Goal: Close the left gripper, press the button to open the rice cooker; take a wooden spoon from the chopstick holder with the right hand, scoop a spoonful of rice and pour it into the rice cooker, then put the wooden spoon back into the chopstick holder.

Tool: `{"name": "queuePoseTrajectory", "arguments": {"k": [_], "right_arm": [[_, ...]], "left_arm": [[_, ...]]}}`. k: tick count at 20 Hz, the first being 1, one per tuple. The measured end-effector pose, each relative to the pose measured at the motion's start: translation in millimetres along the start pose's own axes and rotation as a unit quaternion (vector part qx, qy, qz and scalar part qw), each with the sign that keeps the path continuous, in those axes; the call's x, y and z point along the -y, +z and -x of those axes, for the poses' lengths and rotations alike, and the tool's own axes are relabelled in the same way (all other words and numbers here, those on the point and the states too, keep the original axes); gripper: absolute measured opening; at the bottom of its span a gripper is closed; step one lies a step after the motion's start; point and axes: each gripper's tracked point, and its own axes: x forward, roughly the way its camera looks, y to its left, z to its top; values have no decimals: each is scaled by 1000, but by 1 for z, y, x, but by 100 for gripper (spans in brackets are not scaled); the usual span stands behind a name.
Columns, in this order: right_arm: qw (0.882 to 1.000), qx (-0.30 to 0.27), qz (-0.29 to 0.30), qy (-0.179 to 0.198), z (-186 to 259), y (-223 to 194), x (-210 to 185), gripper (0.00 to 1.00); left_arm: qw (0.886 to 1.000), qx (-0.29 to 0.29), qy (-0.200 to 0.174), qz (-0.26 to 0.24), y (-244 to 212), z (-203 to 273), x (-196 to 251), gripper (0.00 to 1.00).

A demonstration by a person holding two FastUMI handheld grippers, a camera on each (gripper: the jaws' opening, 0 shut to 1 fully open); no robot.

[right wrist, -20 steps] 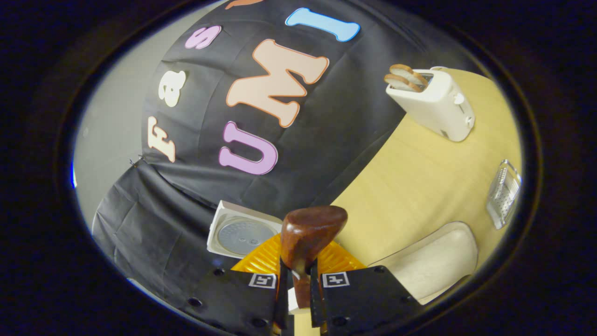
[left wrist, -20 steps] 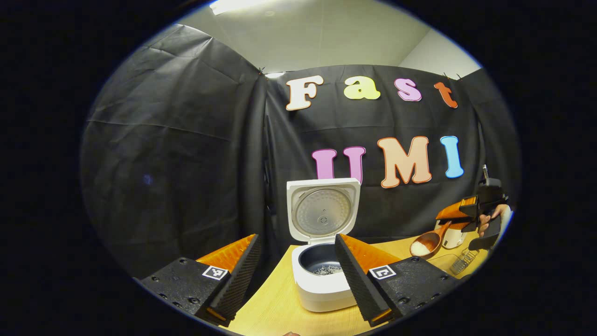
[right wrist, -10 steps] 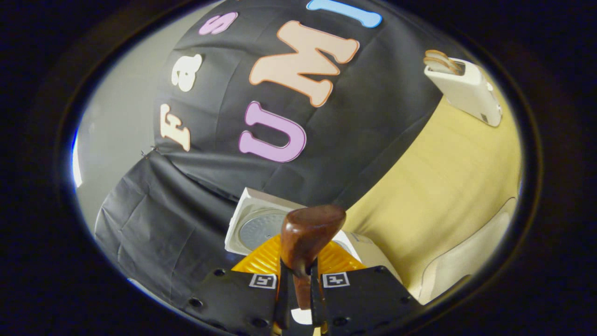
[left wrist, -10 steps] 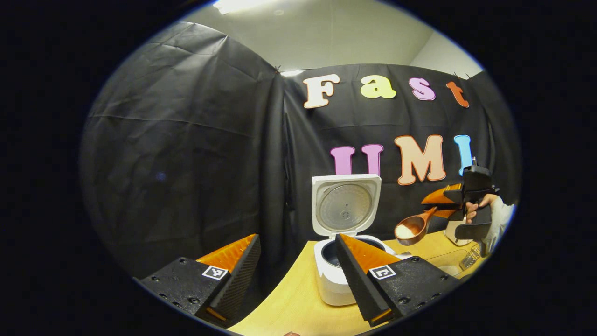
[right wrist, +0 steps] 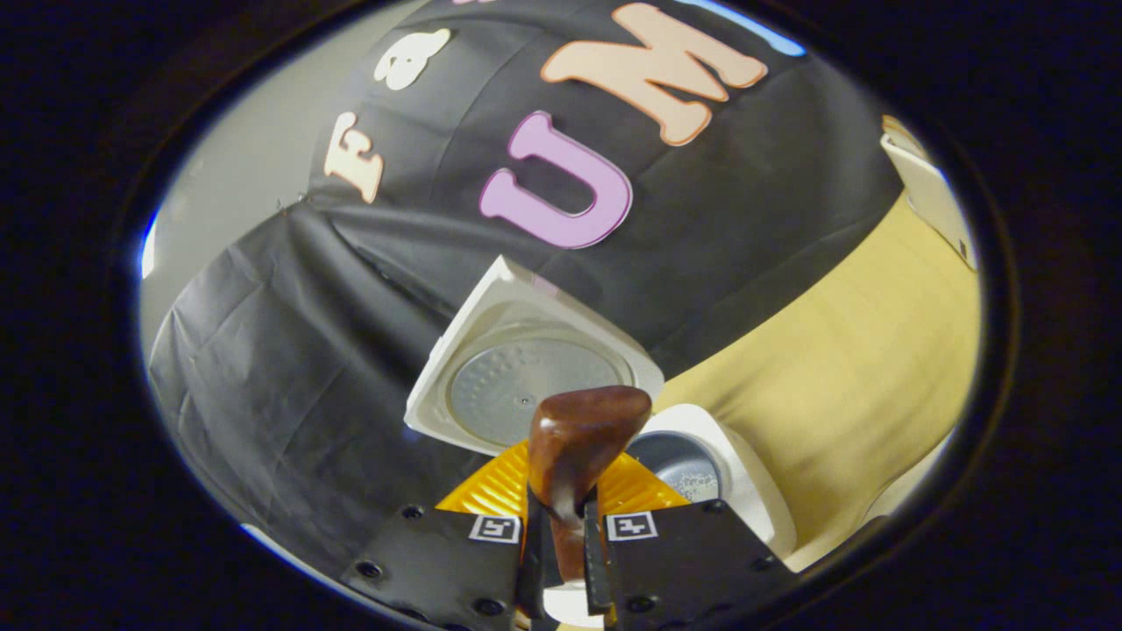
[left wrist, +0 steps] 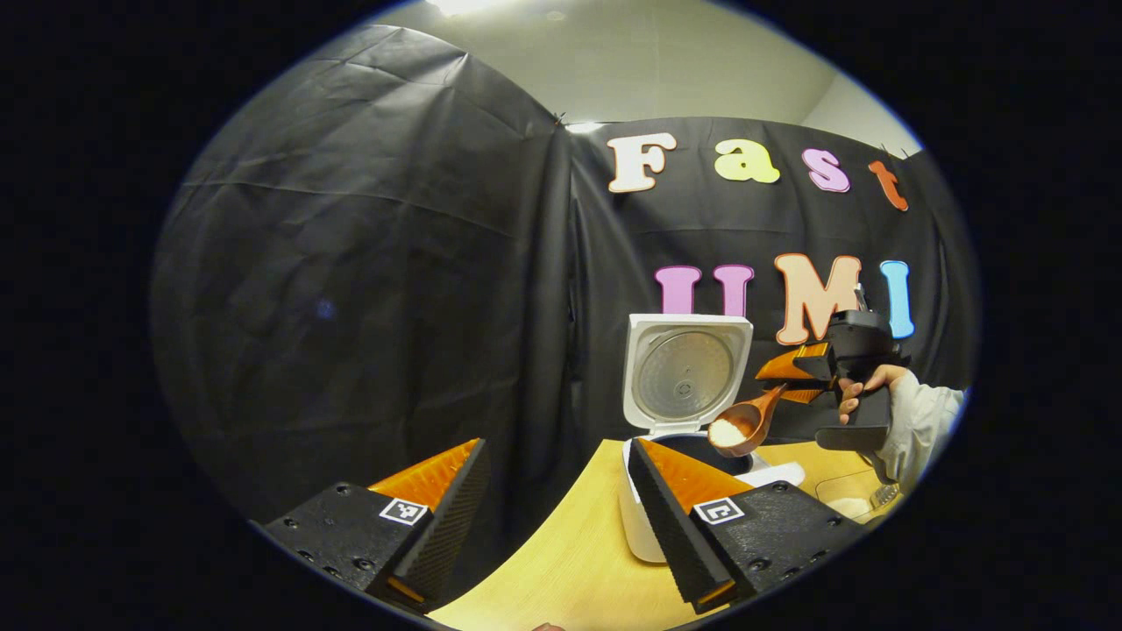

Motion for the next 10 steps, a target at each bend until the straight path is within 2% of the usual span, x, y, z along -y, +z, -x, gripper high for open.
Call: {"name": "queuePoseTrajectory", "arguments": {"k": [3,5,9,10], "right_arm": [[996,-6,83,-14,-19,-20,-5,22],[990,-16,135,-20,-30,-34,-6,24],[968,-11,248,-38,-38,-47,-6,21],[961,-9,274,-39,-39,-48,-7,19]], "left_arm": [[1000,-4,12,12,-6,3,-12,93],[1000,-7,19,16,-10,3,-17,94],[999,-8,29,18,-14,4,-24,95],[999,-9,29,19,-14,4,-24,92]]}}
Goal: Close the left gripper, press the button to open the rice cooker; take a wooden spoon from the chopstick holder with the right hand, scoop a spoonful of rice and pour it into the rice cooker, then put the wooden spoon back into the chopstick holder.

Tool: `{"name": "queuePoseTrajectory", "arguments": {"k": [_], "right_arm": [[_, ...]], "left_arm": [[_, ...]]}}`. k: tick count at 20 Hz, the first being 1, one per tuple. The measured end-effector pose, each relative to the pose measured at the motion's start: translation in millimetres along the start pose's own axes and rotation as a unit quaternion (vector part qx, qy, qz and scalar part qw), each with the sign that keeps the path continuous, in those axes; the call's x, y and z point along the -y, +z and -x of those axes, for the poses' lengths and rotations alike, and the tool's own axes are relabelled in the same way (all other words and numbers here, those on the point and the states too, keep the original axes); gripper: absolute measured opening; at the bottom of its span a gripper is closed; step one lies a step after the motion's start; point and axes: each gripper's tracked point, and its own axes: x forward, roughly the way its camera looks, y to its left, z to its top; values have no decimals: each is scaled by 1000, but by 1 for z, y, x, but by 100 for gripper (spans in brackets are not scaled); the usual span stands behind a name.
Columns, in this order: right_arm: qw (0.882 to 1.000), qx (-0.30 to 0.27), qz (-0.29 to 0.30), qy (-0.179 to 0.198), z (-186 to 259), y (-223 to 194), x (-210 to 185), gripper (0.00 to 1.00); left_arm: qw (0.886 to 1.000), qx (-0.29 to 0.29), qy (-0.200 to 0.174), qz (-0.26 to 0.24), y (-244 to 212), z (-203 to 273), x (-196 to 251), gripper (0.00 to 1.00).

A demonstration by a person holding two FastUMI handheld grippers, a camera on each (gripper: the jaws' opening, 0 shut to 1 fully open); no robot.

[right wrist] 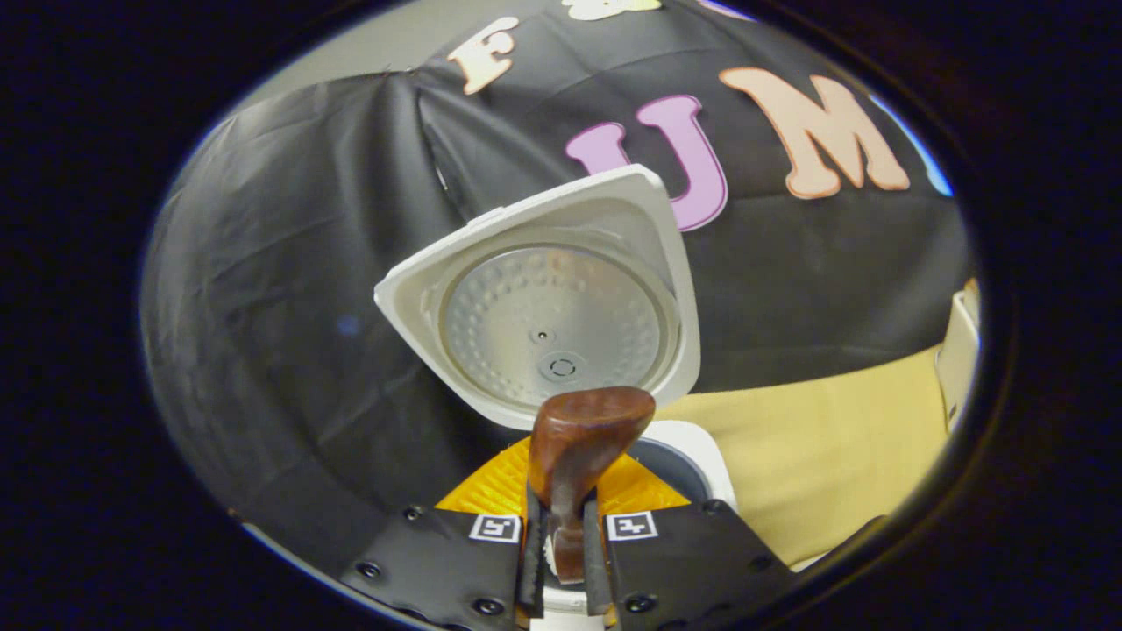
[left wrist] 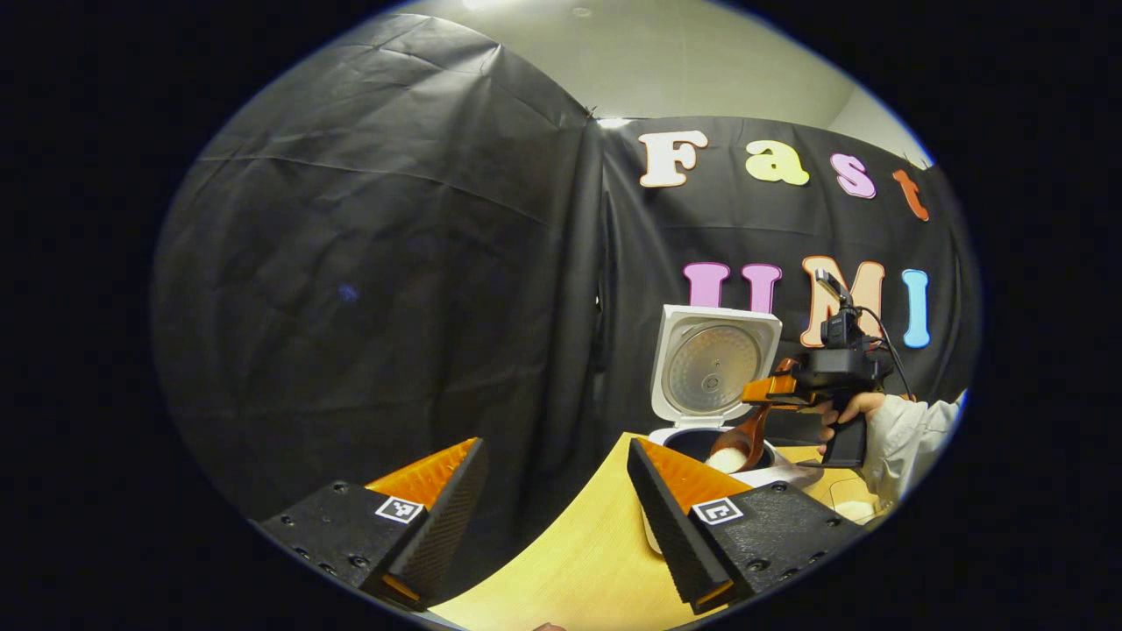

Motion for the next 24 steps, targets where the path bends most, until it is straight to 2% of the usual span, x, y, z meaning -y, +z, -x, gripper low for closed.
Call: {"name": "queuePoseTrajectory", "arguments": {"k": [1,2,4,7,10,13,15,17,19,22,24], "right_arm": [[1000,1,26,-2,-2,-2,-1,19],[999,3,50,-4,-3,-2,-1,22],[995,10,96,-6,-2,-1,-4,19],[984,31,175,-9,2,5,-10,19],[963,61,261,-6,7,16,-23,19],[936,93,340,1,15,21,-39,21],[922,109,372,2,18,27,-42,20],[914,122,387,-2,24,31,-45,21],[921,116,371,4,27,32,-43,20],[948,99,304,7,36,46,-32,21],[959,101,263,5,48,62,-22,22]], "left_arm": [[1000,0,0,1,-1,-1,0,95],[1000,-1,0,2,-1,-2,1,92],[1000,0,-2,2,-1,-3,4,95],[1000,4,-6,-1,2,-4,7,93],[1000,3,-10,0,2,-4,11,95],[1000,5,-14,-2,5,-4,15,93],[1000,7,-17,-5,9,-3,18,93],[1000,9,-20,-6,11,-3,21,93],[1000,12,-24,-8,14,-4,25,95],[999,16,-33,-11,19,-7,34,92],[999,22,-40,-13,25,-11,42,95]]}}
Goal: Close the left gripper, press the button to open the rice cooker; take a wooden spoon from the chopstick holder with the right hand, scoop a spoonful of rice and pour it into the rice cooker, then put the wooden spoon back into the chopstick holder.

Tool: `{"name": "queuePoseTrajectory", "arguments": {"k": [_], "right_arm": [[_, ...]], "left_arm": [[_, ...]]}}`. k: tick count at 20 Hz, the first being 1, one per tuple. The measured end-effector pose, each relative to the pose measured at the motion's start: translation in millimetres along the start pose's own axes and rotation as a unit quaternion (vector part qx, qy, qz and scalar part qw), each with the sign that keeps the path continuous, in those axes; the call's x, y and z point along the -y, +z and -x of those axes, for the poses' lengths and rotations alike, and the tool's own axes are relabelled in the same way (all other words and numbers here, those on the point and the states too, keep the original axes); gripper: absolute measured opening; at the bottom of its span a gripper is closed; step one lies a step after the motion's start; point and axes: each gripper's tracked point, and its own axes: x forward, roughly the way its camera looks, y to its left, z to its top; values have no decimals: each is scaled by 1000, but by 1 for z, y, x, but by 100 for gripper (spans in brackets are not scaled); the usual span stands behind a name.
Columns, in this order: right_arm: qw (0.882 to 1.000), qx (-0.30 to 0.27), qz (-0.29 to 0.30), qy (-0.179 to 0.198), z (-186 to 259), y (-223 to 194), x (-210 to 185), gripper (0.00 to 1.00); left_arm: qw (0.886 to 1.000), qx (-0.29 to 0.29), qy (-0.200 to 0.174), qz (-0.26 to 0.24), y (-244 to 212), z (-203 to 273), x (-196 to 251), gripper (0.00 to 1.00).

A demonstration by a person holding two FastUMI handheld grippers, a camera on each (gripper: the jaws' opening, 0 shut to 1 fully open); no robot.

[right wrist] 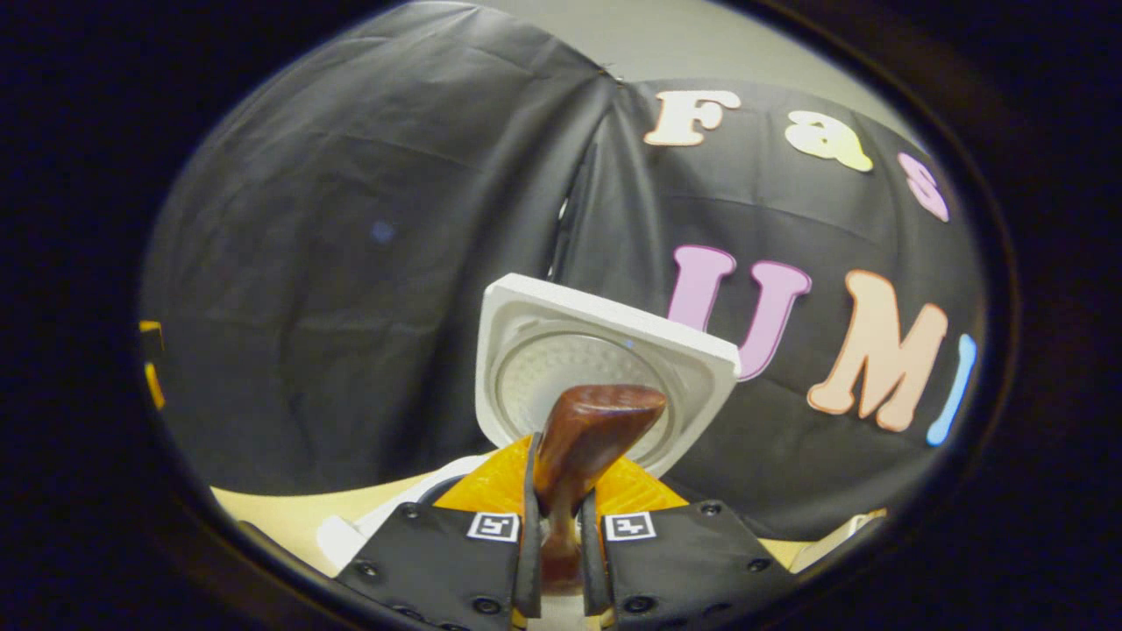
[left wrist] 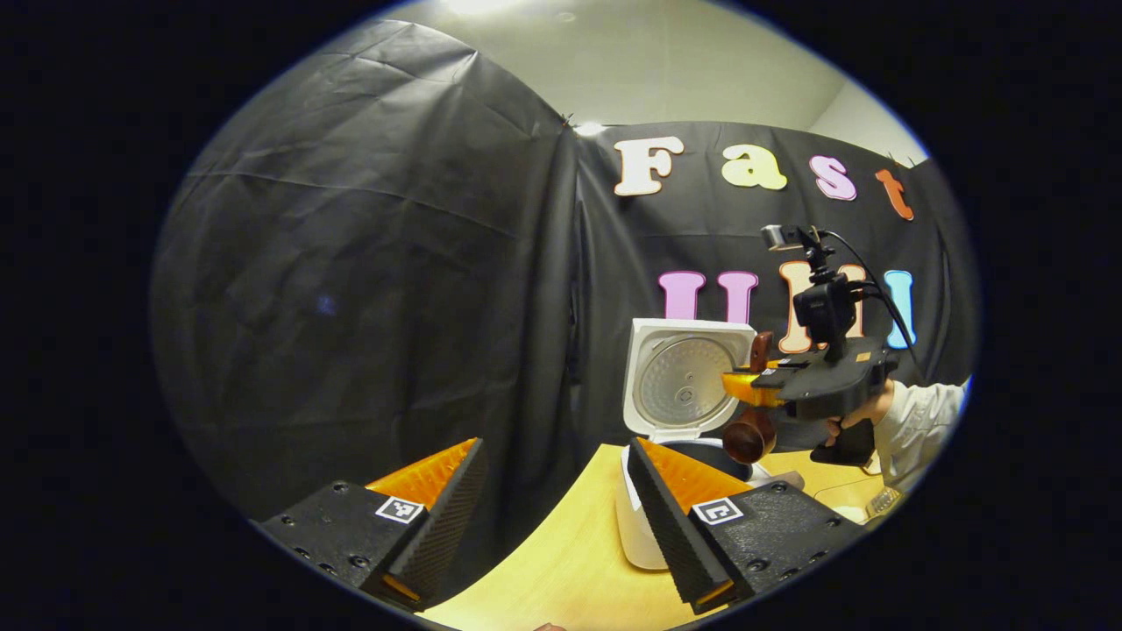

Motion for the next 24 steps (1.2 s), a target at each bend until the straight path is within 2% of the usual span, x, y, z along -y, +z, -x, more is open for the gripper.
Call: {"name": "queuePoseTrajectory", "arguments": {"k": [1,6,11,14,21,24], "right_arm": [[1000,3,-14,-5,6,6,9,21],[998,8,-49,-36,47,16,63,20],[994,5,-78,-78,90,7,122,22],[990,-1,-94,-107,117,-3,157,20],[972,-30,-124,-197,198,-60,258,20],[961,-48,-140,-233,225,-92,287,20]], "left_arm": [[1000,1,-5,-1,3,-4,5,92],[999,13,-36,-4,14,-19,36,93],[997,23,-74,-9,25,-30,78,93],[995,26,-97,-12,29,-34,102,93],[990,31,-139,-12,38,-37,161,95],[988,29,-154,-14,39,-35,184,93]]}}
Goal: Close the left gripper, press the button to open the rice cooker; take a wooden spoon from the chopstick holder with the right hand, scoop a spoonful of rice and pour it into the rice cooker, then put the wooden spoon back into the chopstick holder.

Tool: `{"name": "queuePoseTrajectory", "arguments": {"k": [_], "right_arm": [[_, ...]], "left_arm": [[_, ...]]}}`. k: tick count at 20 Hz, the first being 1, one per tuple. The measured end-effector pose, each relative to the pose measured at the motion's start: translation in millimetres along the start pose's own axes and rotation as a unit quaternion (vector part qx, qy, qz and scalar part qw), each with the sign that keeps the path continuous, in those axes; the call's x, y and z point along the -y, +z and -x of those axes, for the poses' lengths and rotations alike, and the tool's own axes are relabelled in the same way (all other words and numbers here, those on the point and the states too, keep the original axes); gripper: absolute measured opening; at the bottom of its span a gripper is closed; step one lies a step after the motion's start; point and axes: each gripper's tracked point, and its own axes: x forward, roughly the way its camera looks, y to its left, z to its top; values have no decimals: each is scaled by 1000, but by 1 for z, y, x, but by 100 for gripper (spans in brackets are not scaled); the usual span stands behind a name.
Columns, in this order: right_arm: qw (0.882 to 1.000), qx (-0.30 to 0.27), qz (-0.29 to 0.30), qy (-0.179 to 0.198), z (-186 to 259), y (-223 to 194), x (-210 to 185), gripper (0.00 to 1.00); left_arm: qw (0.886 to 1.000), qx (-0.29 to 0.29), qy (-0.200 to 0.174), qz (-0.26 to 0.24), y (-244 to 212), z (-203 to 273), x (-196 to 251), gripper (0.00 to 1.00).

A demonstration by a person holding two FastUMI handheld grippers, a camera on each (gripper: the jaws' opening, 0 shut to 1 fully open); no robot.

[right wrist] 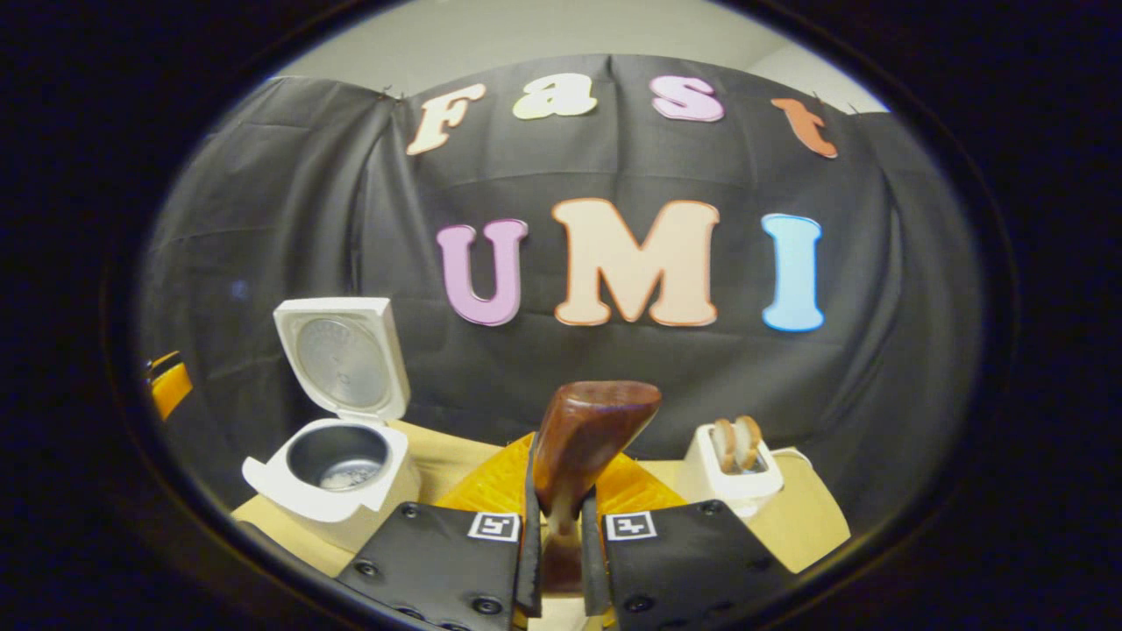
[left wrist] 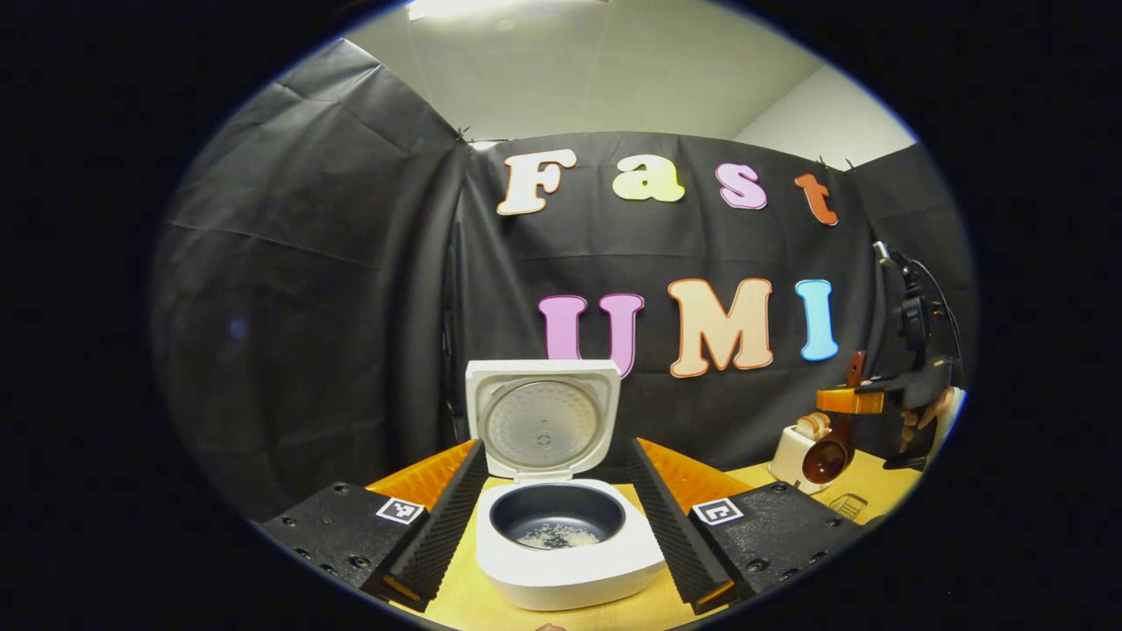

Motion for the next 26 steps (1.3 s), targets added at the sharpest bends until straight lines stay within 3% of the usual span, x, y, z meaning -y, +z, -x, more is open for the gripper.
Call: {"name": "queuePoseTrajectory", "arguments": {"k": [6,11,22,26], "right_arm": [[998,-37,-22,-55,15,-53,78,20],[993,-71,-58,-79,17,-105,117,20],[977,-153,-119,-89,9,-200,139,21],[973,-171,-119,-95,14,-212,142,27]], "left_arm": [[1000,-4,-20,-7,1,-4,35,95],[1000,-13,-24,-13,1,-5,52,95],[999,-17,-17,-27,3,-2,66,93],[999,-20,-14,-23,1,-4,68,94]]}}
